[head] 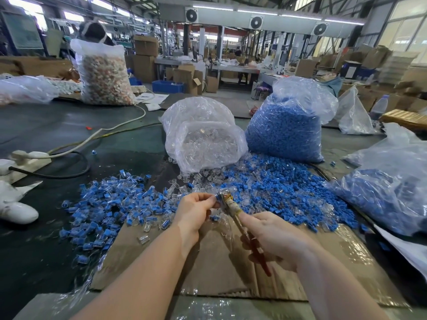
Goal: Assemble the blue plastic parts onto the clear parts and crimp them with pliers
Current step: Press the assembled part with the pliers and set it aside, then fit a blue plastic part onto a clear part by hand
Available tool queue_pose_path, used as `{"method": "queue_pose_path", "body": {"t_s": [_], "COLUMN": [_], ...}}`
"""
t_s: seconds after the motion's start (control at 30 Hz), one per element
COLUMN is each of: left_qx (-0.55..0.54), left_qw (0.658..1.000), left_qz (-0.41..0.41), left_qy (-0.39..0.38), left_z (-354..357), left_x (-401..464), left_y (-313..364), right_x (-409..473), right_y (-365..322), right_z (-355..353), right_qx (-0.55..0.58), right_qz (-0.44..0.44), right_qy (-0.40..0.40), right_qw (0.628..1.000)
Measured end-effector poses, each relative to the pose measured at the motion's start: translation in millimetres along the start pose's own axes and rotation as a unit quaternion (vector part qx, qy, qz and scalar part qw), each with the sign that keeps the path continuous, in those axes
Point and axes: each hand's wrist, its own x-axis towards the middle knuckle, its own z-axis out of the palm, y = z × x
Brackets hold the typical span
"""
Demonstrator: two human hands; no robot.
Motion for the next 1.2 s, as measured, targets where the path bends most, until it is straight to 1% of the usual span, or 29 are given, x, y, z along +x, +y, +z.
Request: {"method": "queue_pose_path", "body": {"t_s": [0.1,0.13,0.23,0.5,0.7,0.8,0.93,1.03,1.1,1.13,1.17,1.2], "left_qx": [-0.008,-0.011,-0.008,0.01,0.023,0.036,0.039,0.043,0.044,0.055,0.089,0.149], "left_qw": [1.0,1.0,1.0,0.999,0.999,0.998,0.998,0.998,0.997,0.995,0.989,0.976], "left_qz": [-0.003,-0.005,-0.011,-0.009,-0.017,-0.007,0.002,0.003,0.02,0.036,0.062,0.097], "left_qy": [0.012,0.017,0.026,0.036,0.039,0.044,0.048,0.053,0.066,0.077,0.097,0.122], "left_z": [-1.7,-1.6,-1.1,-0.2,1.8,3.2,3.8,1.9,-1.7,-4.6,-9.3,-15.5], "left_x": [-0.9,-1.6,-1.2,-2.1,-4.5,-4.5,-4.6,-4.3,-4.0,-3.9,-3.1,-1.8], "left_y": [2.4,3.4,4.9,7.8,9.5,9.0,8.1,6.8,6.7,7.5,8.3,9.2], "right_x": [3.5,4.6,6.2,3.9,2.0,1.9,0.4,-1.1,-0.4,1.9,5.2,9.7], "right_y": [1.5,1.9,0.5,-4.0,-7.3,-7.4,-5.4,0.7,5.0,7.7,10.8,15.4], "right_z": [-0.7,-0.6,0.0,-1.5,0.9,1.9,3.8,4.5,6.8,7.6,7.6,6.0], "right_qx": [-0.01,-0.02,-0.044,-0.096,-0.107,-0.108,-0.075,0.019,0.086,0.096,0.088,0.058], "right_qz": [-0.004,-0.001,0.014,0.0,-0.031,-0.034,-0.025,-0.014,-0.005,-0.007,-0.017,-0.031], "right_qy": [-0.051,-0.056,-0.052,-0.061,-0.048,-0.035,-0.038,-0.034,-0.018,0.006,0.042,0.089], "right_qw": [0.999,0.998,0.998,0.994,0.993,0.993,0.996,0.999,0.996,0.995,0.995,0.994]}}
